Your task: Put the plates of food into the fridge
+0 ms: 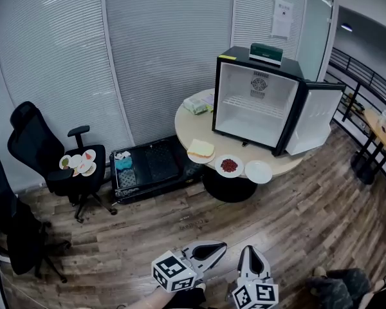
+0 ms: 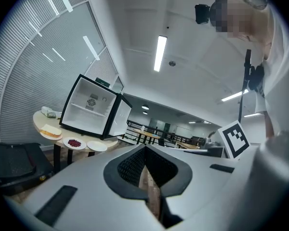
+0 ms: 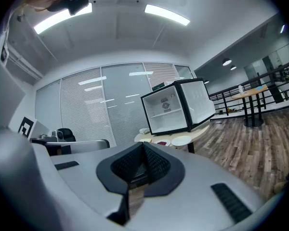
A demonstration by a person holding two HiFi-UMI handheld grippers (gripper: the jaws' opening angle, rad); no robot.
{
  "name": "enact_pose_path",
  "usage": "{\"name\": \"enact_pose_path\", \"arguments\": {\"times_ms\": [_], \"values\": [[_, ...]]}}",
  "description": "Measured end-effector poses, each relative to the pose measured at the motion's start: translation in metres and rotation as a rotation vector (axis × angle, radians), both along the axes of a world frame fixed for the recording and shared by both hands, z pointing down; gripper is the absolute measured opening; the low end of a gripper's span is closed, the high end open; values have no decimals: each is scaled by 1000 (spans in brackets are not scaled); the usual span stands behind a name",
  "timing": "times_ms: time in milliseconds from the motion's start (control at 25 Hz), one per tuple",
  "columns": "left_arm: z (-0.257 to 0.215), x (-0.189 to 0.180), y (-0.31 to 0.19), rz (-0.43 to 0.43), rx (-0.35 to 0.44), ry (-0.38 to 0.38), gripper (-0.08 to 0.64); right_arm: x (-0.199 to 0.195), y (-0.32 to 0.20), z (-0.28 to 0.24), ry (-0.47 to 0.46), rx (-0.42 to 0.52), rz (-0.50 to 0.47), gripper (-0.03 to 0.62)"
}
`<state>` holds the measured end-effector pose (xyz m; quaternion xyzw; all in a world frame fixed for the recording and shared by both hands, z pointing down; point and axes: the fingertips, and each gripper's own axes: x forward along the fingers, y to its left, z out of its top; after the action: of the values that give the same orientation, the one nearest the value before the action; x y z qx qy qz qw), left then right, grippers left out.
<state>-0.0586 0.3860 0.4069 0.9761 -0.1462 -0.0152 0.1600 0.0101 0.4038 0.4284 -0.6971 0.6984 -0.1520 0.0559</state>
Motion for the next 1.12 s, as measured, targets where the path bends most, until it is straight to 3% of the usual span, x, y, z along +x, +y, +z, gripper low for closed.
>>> {"name": "enact_pose_path", "arguments": {"times_ms": [400, 800, 1120], "values": [[10, -2, -33, 34, -6, -13, 5, 6, -33, 8, -20, 12, 42, 6], [10, -6, -78, -11, -8, -29, 5, 9, -69, 6, -1, -7, 12, 6], [16, 14, -129, -65, -7, -22, 5, 38, -125, -5, 24, 85, -3, 6]]}}
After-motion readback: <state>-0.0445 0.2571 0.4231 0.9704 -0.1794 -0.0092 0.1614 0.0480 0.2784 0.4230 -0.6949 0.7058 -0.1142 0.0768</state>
